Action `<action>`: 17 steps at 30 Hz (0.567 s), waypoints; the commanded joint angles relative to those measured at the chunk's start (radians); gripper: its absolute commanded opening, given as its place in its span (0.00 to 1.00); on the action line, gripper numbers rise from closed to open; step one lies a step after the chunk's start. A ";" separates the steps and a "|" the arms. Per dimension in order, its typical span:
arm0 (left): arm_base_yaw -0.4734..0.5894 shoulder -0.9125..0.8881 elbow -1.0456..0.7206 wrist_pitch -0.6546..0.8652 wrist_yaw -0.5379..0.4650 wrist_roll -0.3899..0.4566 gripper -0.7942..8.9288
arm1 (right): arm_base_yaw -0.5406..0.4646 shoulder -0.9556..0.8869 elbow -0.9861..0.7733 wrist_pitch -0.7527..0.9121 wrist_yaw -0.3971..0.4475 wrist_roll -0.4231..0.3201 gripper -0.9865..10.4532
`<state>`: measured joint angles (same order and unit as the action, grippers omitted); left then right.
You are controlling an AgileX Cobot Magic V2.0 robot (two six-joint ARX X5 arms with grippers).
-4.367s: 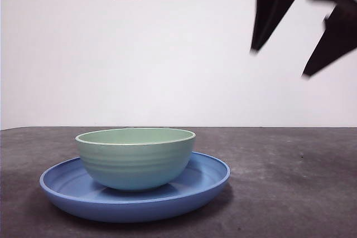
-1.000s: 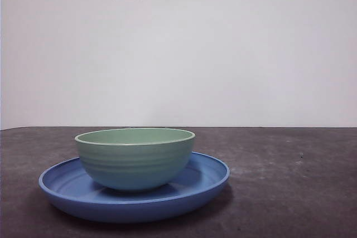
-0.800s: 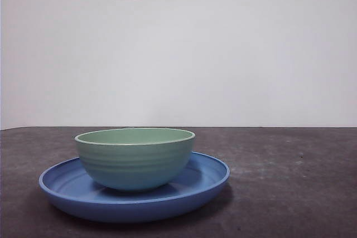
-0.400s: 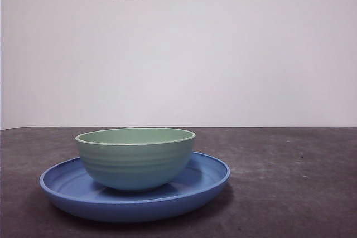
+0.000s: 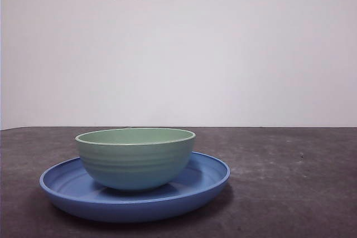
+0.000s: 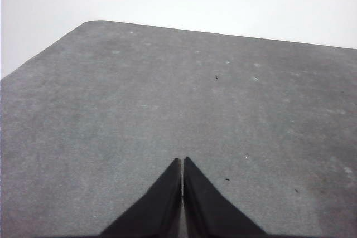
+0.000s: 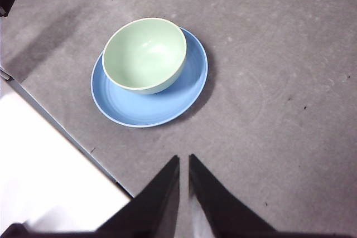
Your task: Place the green bowl on the blue plate
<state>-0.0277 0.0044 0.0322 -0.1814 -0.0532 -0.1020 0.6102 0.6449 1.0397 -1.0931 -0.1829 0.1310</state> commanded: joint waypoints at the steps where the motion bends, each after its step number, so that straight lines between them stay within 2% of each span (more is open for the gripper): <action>1: -0.001 -0.001 -0.021 -0.005 -0.003 0.007 0.09 | -0.002 0.001 -0.008 0.021 0.016 -0.008 0.11; 4: -0.001 -0.001 -0.021 -0.005 -0.003 0.007 0.09 | -0.044 -0.022 -0.062 0.087 0.014 -0.008 0.11; 8: -0.001 -0.001 -0.020 -0.006 -0.003 0.007 0.09 | -0.135 -0.129 -0.249 0.291 -0.040 -0.009 0.11; 10: -0.001 -0.001 -0.020 -0.005 -0.003 0.007 0.09 | -0.184 -0.191 -0.367 0.482 -0.016 -0.018 0.11; 14: -0.001 -0.001 -0.020 -0.005 -0.003 0.007 0.09 | -0.285 -0.311 -0.601 0.851 0.072 -0.105 0.11; 17: -0.001 -0.001 -0.020 -0.005 -0.003 0.007 0.09 | -0.354 -0.404 -0.745 0.980 0.139 -0.141 0.11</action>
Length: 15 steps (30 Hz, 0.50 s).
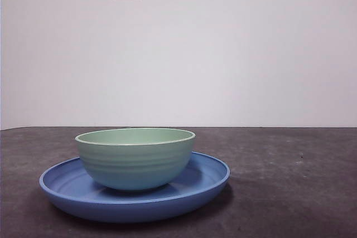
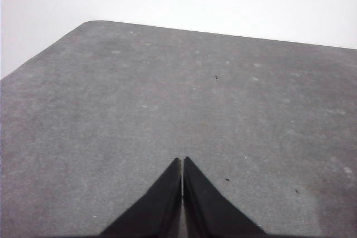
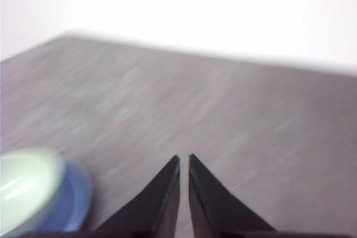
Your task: Place the green bowl on the blue plate
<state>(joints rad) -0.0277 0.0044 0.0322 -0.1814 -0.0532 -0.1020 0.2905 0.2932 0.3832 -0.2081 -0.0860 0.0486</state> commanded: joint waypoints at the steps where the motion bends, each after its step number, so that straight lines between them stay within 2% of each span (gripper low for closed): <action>1: -0.001 -0.001 -0.020 -0.005 -0.003 0.007 0.09 | -0.055 -0.080 -0.125 0.111 0.069 -0.065 0.11; 5: -0.001 -0.001 -0.020 -0.005 -0.003 0.007 0.09 | -0.129 -0.227 -0.288 0.118 0.165 -0.060 0.11; 7: -0.001 -0.001 -0.020 -0.005 -0.003 0.007 0.09 | -0.149 -0.296 -0.361 0.119 0.166 -0.055 0.11; 9: 0.000 -0.001 -0.020 -0.005 -0.003 0.007 0.09 | -0.158 -0.290 -0.372 0.026 0.167 -0.044 0.11; 15: 0.000 -0.001 -0.020 -0.005 -0.002 0.007 0.09 | -0.174 -0.290 -0.372 0.034 0.165 -0.057 0.11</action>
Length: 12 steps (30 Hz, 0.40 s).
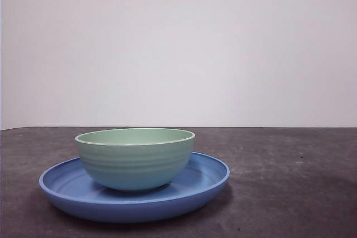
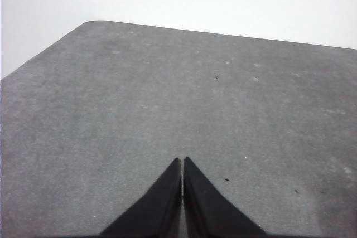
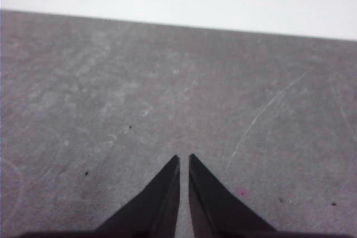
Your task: Place the green bowl on the blue plate
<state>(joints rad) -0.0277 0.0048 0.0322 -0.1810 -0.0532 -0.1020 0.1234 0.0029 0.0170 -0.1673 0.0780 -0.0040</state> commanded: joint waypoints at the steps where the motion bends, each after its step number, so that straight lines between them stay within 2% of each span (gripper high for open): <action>1: 0.000 -0.002 -0.020 -0.006 -0.003 0.007 0.09 | -0.010 0.001 -0.006 -0.007 0.001 0.005 0.11; 12: 0.000 -0.002 -0.020 -0.006 -0.003 0.007 0.09 | -0.022 0.001 -0.006 -0.002 -0.006 0.027 0.11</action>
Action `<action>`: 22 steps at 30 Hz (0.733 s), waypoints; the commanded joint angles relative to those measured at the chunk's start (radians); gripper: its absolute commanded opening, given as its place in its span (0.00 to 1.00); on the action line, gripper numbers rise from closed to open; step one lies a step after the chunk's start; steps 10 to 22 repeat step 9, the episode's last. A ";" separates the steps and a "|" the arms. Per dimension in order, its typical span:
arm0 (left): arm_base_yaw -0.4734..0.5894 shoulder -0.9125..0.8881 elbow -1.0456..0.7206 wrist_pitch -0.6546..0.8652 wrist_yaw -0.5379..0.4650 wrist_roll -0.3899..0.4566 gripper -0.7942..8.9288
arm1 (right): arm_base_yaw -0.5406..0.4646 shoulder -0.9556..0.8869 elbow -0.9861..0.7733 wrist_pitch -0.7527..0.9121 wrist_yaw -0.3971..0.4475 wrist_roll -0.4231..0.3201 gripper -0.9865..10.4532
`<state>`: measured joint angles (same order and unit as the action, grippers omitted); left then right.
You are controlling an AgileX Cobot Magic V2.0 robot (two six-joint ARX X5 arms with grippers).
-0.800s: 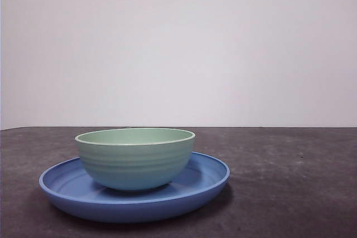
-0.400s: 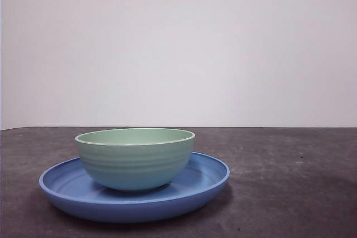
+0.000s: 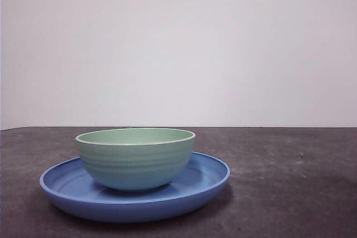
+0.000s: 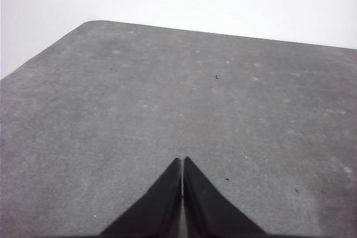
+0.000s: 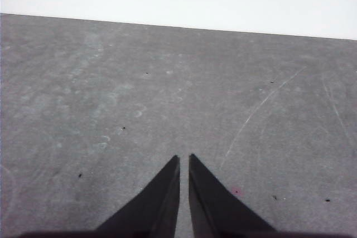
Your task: Place the green bowl on the blue plate
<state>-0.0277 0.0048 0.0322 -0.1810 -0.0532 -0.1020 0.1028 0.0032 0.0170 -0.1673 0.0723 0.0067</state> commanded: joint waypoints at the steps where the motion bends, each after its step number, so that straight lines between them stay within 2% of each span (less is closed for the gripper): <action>1: 0.000 -0.002 -0.020 -0.006 -0.003 0.007 0.09 | -0.002 0.000 -0.006 0.001 0.000 0.016 0.11; 22: 0.000 -0.002 -0.020 -0.006 -0.003 0.007 0.09 | -0.002 0.000 -0.006 0.012 0.006 0.016 0.11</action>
